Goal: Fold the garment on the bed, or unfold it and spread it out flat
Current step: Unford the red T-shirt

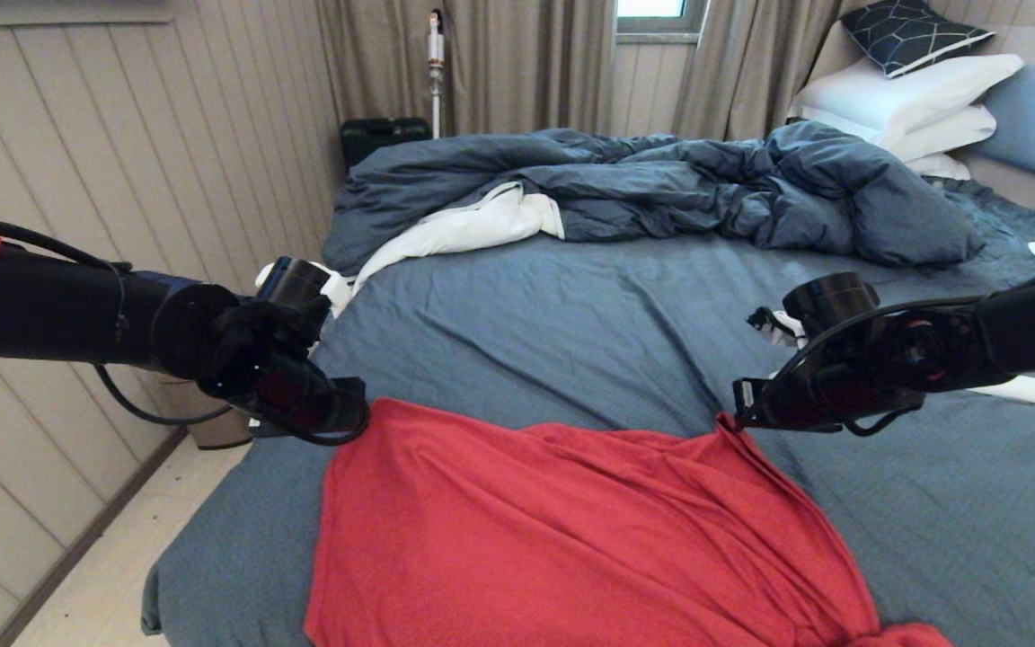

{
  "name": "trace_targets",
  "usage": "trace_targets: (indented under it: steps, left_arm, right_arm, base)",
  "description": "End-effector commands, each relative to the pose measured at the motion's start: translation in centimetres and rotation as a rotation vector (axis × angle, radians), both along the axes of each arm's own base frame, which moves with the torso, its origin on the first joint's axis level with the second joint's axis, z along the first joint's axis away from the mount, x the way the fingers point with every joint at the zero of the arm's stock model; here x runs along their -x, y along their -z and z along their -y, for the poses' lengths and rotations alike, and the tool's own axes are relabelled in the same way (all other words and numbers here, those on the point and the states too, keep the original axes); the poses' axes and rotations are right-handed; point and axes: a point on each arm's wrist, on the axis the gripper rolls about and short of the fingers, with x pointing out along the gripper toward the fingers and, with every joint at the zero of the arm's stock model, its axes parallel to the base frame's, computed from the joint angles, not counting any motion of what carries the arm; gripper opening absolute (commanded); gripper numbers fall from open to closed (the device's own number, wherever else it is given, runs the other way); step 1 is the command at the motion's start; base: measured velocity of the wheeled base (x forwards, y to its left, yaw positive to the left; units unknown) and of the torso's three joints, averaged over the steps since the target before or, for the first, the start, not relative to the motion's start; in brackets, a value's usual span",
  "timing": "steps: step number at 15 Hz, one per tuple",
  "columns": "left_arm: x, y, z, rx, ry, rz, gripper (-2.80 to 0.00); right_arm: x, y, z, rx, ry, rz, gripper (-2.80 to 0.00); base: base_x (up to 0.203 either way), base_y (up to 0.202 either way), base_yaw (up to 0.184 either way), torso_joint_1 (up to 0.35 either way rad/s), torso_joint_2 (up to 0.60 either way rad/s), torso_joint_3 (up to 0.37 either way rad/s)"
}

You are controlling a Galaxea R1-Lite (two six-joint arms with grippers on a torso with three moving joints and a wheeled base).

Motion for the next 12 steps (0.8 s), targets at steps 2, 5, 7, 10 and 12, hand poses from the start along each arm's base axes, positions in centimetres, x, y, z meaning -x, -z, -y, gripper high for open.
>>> trace_targets:
  steps: [2, 5, 7, 10, 12]
  left_arm:
    - [0.0, 1.3, 1.1, -0.018, 0.025, -0.034, 0.0]
    - [-0.1, 2.0, 1.9, -0.021, 0.044, -0.032, 0.0]
    - [-0.3, 2.2, 2.0, -0.011, 0.045, -0.003, 0.0]
    - [-0.2, 1.6, 2.0, -0.006, 0.045, 0.015, 0.0]
    - [0.1, 1.0, 1.8, -0.002, 0.043, 0.028, 0.0]
  right_arm:
    - [-1.2, 1.0, -0.2, 0.001, -0.002, -0.014, -2.8]
    - [-2.3, 1.4, -0.5, -0.001, -0.007, -0.01, -2.8]
    - [-2.1, 0.9, -0.6, -0.006, -0.007, 0.001, -2.8]
    - [-1.0, -1.4, -0.6, -0.012, -0.003, 0.058, -2.8]
    - [0.2, -2.4, -0.7, 0.004, 0.007, 0.075, 0.0]
  base:
    - [0.0, 0.0, 0.0, 0.0, 0.0, 0.0]
    - [0.0, 0.0, 0.0, 0.0, 0.0, 0.0]
    - [0.0, 0.0, 0.0, 0.0, 0.0, 0.0]
    - [0.0, 0.0, 0.0, 0.0, 0.0, 0.0]
    - [0.0, 0.0, 0.0, 0.0, 0.0, 0.0]
